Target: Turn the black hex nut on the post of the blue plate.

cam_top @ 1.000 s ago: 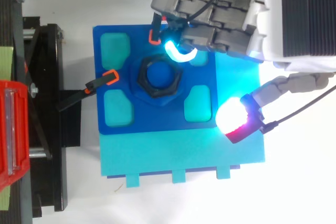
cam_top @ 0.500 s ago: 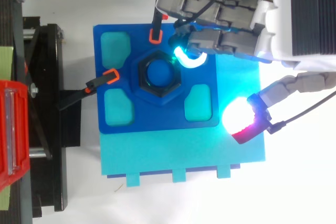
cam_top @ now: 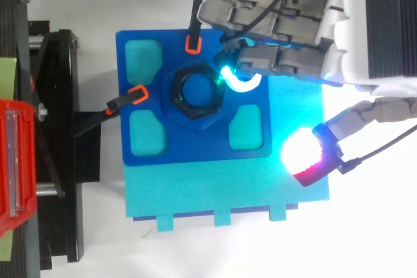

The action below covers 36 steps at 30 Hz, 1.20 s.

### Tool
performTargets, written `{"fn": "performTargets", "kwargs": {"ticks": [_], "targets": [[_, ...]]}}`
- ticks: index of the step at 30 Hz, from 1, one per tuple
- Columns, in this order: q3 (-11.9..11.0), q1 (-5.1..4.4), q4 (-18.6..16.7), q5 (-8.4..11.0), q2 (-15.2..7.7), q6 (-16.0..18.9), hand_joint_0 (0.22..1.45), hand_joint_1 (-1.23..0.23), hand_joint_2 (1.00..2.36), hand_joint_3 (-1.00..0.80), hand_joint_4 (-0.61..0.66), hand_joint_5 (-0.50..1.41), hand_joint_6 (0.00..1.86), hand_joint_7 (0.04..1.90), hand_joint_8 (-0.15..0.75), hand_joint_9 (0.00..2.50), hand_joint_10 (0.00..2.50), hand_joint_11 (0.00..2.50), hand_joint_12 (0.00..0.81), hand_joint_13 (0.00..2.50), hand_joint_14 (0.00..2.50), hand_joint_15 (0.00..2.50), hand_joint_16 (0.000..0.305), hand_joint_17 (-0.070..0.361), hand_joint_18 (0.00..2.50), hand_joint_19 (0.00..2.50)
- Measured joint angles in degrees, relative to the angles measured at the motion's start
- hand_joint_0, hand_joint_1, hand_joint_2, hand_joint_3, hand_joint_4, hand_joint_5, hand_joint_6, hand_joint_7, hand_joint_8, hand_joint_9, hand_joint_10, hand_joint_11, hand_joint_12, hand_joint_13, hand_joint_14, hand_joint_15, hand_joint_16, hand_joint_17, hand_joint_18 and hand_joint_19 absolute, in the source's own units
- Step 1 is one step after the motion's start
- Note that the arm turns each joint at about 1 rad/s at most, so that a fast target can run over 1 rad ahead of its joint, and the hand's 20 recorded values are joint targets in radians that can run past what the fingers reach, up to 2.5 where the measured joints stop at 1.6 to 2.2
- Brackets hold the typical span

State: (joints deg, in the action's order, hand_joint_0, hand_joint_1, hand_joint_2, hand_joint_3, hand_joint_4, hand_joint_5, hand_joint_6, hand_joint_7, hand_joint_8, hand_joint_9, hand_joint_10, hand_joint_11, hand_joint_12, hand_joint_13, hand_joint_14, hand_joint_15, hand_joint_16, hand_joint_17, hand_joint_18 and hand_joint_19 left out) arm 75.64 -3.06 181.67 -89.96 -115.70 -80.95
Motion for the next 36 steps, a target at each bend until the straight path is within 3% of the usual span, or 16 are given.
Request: {"fn": "performTargets", "kwargs": {"ticks": [12,20,30,36], "targets": [[0.02,-0.06,1.77,-0.01,1.87,0.26,0.4,-0.6,1.0,-0.5,0.26,-0.23,0.5,0.9,0.218,0.0,0.0,0.0,0.357,0.17,0.0,0.04,0.05,0.114,0.1,0.07],[-0.31,0.41,1.2,-0.17,2.54,1.92,0.38,-0.69,1.0,-0.5,0.17,-0.28,0.5,0.81,0.199,0.0,0.0,0.0,0.355,0.08,0.0,0.03,0.052,0.116,0.03,0.08],[-0.73,0.05,-7.62,-0.49,2.07,4.28,0.39,-0.81,1.0,-0.5,-0.02,-0.3,0.5,0.68,0.136,0.0,0.0,0.0,0.339,0.0,0.0,0.0,0.051,0.114,0.0,0.03],[-0.84,-0.36,-10.45,-0.6,-0.18,4.62,0.4,-0.88,1.0,-0.5,-0.14,-0.3,0.5,0.64,0.096,0.0,0.0,0.0,0.317,0.0,0.0,0.0,0.049,0.111,0.0,0.0]]}}
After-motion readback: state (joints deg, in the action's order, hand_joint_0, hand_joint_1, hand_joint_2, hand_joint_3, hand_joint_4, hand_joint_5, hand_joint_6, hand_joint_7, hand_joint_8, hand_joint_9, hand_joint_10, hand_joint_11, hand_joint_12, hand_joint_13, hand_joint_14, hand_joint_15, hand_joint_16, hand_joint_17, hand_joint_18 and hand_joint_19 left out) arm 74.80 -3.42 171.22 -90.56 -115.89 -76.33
